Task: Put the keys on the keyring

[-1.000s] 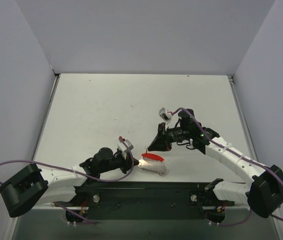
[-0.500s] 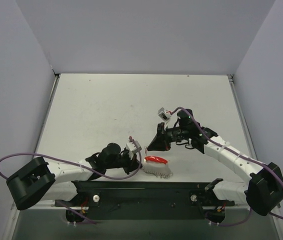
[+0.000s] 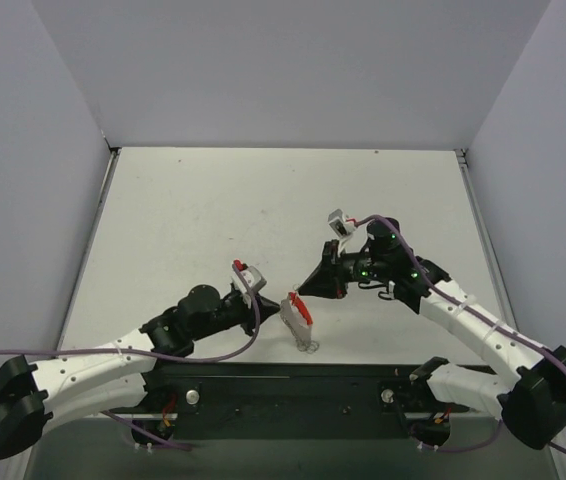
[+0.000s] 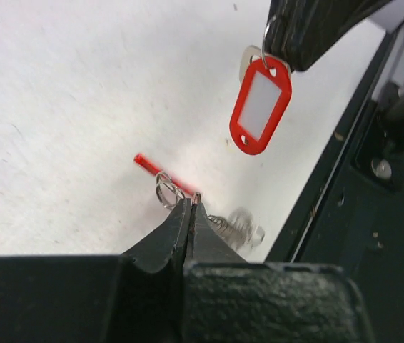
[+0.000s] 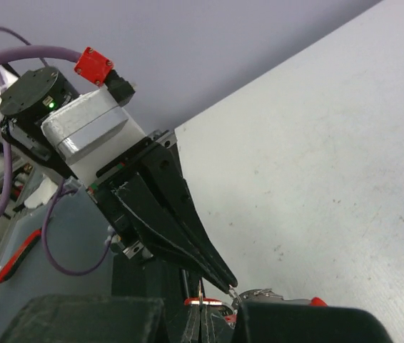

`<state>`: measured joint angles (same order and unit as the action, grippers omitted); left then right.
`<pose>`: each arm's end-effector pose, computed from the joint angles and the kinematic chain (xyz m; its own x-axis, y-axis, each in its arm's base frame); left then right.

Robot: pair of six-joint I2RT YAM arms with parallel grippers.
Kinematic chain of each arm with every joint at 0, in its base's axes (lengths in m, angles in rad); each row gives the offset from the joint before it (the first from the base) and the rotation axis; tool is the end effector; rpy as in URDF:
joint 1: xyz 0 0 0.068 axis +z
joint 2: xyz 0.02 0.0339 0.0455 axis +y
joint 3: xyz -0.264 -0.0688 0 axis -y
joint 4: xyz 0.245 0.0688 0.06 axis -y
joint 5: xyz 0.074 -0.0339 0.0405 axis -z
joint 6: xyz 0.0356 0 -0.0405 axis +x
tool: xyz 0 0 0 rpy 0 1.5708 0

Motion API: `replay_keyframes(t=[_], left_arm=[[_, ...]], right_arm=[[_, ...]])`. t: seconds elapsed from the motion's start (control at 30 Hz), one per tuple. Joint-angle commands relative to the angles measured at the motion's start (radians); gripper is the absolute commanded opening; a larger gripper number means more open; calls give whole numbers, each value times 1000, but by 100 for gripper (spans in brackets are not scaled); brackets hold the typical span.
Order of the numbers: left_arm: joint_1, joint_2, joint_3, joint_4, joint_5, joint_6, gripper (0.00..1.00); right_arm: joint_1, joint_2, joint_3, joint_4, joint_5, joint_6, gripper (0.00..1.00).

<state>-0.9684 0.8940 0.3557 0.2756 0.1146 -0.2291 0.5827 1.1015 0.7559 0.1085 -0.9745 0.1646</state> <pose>0.1108 -0.1682 0.2168 -0.3434 0.1012 -0.9337 0.8247 0.5082 -0.2482 0.1865 0.1582 0.3003 -0.3541 -0.1232 -0.9270 -0.9352 0.0472 0.3510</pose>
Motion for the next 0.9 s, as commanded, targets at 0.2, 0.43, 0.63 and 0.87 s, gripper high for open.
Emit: replay_keyframes(t=[0.2, 0.43, 0.63, 0.87], left_arm=[[-101, -115, 104, 19, -337, 54, 0], [-107, -125, 108, 160, -299, 114, 0], [-108, -191, 59, 306, -211, 180, 0], [-107, -248, 57, 330, -116, 212, 0]], right_arm=[[16, -163, 138, -12, 200, 55, 0], [16, -115, 192, -20, 105, 69, 0], [14, -100, 214, -32, 54, 47, 0], [12, -80, 240, -33, -58, 36, 0]])
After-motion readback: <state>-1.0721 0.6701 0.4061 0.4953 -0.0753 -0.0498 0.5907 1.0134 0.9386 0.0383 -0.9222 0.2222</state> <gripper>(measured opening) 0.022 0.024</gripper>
